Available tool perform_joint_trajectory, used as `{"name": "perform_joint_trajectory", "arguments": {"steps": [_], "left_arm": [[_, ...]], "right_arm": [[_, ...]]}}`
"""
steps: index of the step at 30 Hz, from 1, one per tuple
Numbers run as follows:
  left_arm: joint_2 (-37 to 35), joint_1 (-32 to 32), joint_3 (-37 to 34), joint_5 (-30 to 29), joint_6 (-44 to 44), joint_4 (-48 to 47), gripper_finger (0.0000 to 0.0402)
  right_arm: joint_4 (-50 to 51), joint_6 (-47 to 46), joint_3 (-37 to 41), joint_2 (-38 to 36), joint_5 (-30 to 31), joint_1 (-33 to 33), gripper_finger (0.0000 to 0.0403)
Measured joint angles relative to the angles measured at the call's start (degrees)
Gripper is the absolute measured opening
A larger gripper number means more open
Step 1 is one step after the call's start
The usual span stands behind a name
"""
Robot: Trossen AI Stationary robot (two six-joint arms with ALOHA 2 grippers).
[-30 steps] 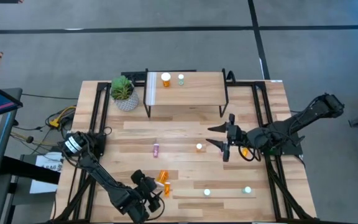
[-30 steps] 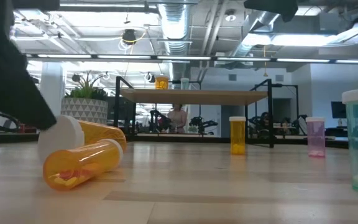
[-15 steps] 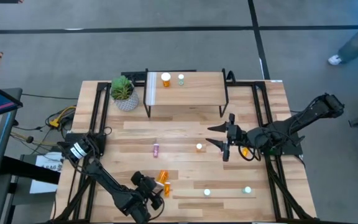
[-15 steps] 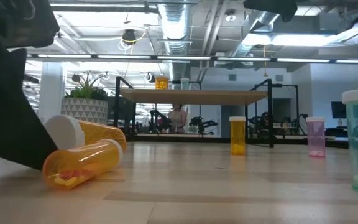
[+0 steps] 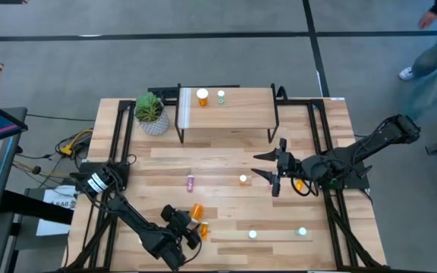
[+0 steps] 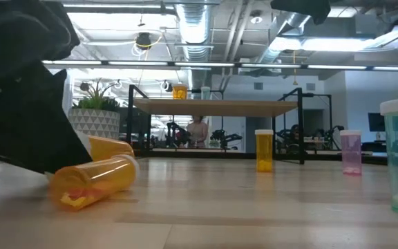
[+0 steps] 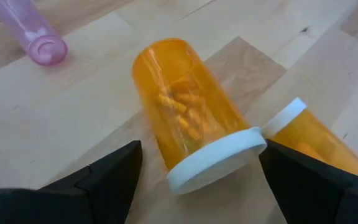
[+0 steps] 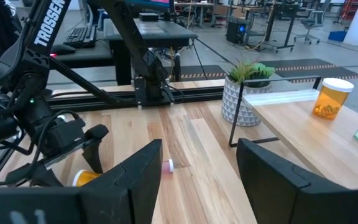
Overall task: Pick and place medicine bottles onto shelf by color
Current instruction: Put the big orange pill bottle on the shelf aligned with the other big orange pill bottle
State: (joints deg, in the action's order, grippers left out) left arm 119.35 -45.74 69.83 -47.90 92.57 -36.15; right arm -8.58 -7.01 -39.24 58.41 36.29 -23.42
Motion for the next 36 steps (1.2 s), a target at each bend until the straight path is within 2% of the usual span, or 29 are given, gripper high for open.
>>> {"name": "perform_joint_trajectory", "arguments": {"steps": [4, 14, 17, 21, 25, 32, 36], "left_arm": [[-0.02, -0.02, -0.73, -0.53, 0.10, 0.02, 0.0290], [-0.13, -0.35, -0.80, 0.10, -1.01, -1.20, 0.0190], [-1.23, -0.26, -0.80, 2.23, -3.43, -1.01, 0.0177], [-4.82, -0.39, -0.80, 3.25, -6.89, -3.11, 0.0179], [-10.66, -0.31, -0.80, 2.05, -17.85, -3.40, 0.0191], [-25.65, 2.89, -0.73, 3.38, -36.09, -4.95, 0.0195], [-33.14, 5.19, -0.73, 6.71, -49.11, -1.41, 0.0196]], "right_arm": [[0.00, 0.02, 0.00, 0.02, 0.00, 0.08, 0.0230], [0.38, -0.03, 0.00, 0.02, -0.02, 0.37, 0.0230], [0.38, -0.04, 0.00, 0.00, -0.02, 0.37, 0.0230], [0.39, -0.02, 0.00, 0.02, -0.02, 0.37, 0.0230], [0.39, 1.86, 0.00, 0.00, -0.54, 0.37, 0.0230], [-1.61, 2.92, 0.00, 0.07, -2.60, 0.15, 0.0230], [-9.79, 4.41, 0.02, 2.99, -11.98, 0.83, 0.0230]]}}
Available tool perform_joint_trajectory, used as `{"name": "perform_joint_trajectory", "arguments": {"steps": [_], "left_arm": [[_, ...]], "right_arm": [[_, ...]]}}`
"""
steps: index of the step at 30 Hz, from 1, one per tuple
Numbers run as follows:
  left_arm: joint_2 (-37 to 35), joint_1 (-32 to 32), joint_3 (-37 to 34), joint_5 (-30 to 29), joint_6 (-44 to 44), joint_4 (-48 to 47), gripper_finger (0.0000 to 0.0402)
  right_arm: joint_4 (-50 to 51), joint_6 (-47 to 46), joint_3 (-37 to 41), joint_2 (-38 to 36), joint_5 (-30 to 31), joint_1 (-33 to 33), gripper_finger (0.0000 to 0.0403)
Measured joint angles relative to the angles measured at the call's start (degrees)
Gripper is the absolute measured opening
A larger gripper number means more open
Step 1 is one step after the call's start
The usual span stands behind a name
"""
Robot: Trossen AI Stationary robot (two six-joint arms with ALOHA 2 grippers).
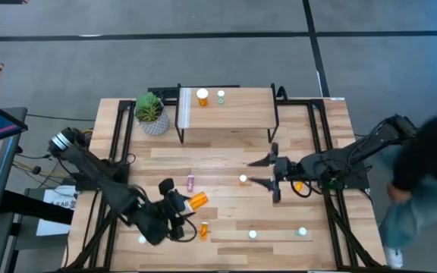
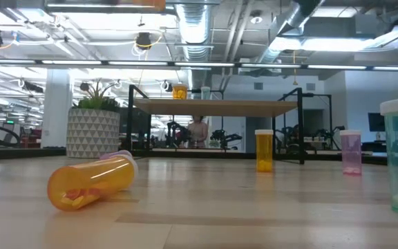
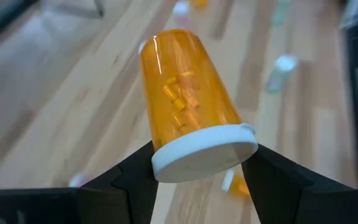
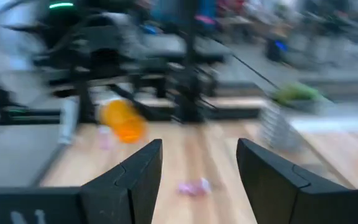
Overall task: Pick and place medicine bottles onto shelf by color
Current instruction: Put the big orange pill bottle on the shelf aligned with the other big orange pill bottle
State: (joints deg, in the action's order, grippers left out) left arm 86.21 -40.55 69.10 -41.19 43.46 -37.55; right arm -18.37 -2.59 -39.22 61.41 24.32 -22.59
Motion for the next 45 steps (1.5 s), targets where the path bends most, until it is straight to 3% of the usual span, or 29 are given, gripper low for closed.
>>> {"name": "perform_joint_trajectory", "arguments": {"steps": [3, 6, 11, 19, 27, 45], "left_arm": [[-4.25, 2.00, 0.02, 2.88, -6.41, 1.96, 0.0196], [-6.81, 4.88, 0.02, 8.68, -10.11, 2.76, 0.0196], [-7.09, 8.47, 0.02, 15.44, -15.43, 3.99, 0.0196], [-6.42, 11.62, 0.04, 17.43, -19.18, 5.54, 0.0197], [-6.40, 13.33, 0.04, 16.85, -22.09, 7.15, 0.0197], [-6.40, 14.98, 0.04, 17.43, -24.42, 7.53, 0.0197]], "right_arm": [[-10.61, 4.07, -0.04, 4.23, -8.38, 0.60, 0.0230], [-20.09, 5.58, -0.02, 9.35, -12.40, 1.97, 0.0230], [-30.28, 4.23, 0.00, 16.15, -15.30, 5.41, 0.0230], [-41.24, 0.72, 0.00, 24.22, -15.45, 8.60, 0.0230], [-44.24, -1.91, -0.57, 28.27, -15.73, 9.59, 0.0230], [-47.86, -5.20, -1.55, 28.33, -17.40, 9.30, 0.0230]]}}
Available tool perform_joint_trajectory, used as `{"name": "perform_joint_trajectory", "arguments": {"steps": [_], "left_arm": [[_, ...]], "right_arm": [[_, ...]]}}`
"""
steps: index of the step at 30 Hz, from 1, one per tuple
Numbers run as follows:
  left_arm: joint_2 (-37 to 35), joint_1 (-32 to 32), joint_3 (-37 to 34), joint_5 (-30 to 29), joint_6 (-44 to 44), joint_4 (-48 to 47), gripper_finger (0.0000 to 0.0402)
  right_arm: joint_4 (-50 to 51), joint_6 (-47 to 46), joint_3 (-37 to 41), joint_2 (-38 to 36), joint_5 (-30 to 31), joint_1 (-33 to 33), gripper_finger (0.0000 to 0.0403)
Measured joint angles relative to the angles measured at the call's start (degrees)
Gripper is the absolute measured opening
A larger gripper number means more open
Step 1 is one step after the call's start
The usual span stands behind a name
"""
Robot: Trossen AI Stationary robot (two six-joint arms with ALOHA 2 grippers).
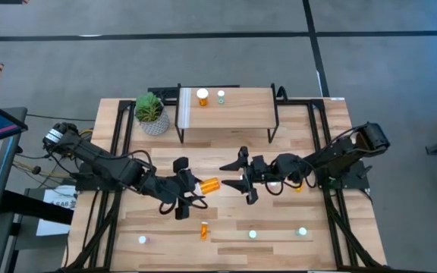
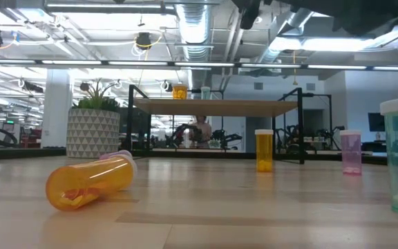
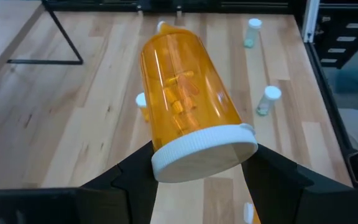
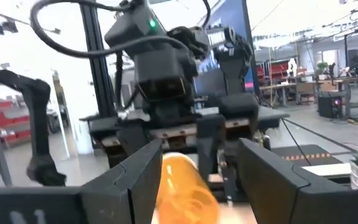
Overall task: Pick and place medicine bottles onto shelf by color
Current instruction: Put the big orange pill bottle on the shelf aligned with the other big orange pill bottle
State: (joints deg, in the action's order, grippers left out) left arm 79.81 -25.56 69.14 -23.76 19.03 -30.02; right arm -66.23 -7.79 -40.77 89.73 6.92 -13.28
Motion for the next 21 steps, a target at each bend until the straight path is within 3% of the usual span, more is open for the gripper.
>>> {"name": "perform_joint_trajectory", "arguments": {"steps": [10, 21], "left_arm": [[0.00, 0.58, 0.00, 0.02, -0.99, 0.19, 0.0197], [-0.02, -0.76, 1.31, -0.82, -1.43, -0.93, 0.0197]], "right_arm": [[1.69, 0.07, -4.28, 6.05, 0.26, 0.14, 0.0230], [4.53, -1.08, -4.04, 6.29, 0.17, 0.59, 0.0230]]}}
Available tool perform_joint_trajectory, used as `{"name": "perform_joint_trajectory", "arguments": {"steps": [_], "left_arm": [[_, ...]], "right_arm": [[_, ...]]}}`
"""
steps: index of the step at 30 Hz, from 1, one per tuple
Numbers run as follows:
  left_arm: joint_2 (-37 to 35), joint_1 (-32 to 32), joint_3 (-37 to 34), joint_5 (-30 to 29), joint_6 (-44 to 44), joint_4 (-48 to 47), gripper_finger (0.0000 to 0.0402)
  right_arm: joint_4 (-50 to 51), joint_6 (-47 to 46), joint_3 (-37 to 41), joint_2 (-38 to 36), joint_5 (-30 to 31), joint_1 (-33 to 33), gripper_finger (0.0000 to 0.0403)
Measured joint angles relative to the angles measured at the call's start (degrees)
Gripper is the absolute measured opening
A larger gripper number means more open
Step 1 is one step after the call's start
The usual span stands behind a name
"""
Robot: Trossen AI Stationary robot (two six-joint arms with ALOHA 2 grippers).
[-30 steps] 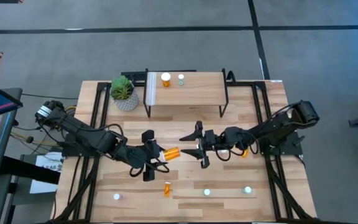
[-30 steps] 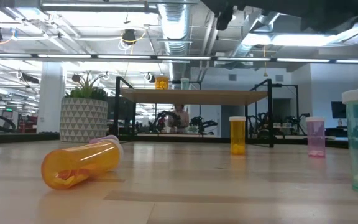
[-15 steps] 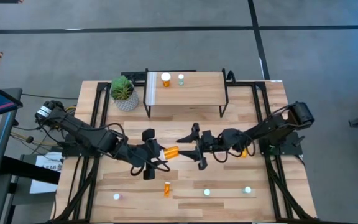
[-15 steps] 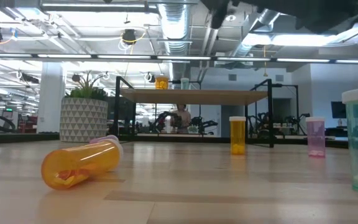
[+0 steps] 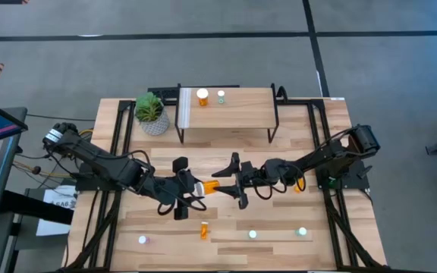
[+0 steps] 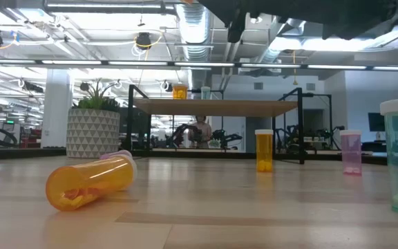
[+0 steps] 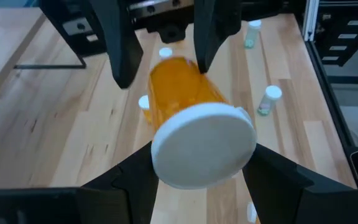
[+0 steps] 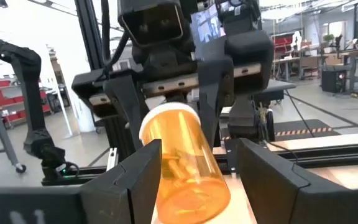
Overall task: Pick and place medicine bottles onto shelf by color
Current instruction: Put the big orange pill bottle on the shelf aligned with the other big orange pill bottle
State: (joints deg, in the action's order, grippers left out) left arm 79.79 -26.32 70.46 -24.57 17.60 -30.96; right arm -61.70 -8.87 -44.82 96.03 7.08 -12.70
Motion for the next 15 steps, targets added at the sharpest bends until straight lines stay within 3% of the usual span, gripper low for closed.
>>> {"name": "perform_joint_trajectory", "arguments": {"steps": [15], "left_arm": [[-0.11, -0.20, 3.15, -4.45, -3.14, 1.29, 0.0196]], "right_arm": [[2.33, -0.25, 0.04, 0.04, 0.70, 0.05, 0.0230]]}}
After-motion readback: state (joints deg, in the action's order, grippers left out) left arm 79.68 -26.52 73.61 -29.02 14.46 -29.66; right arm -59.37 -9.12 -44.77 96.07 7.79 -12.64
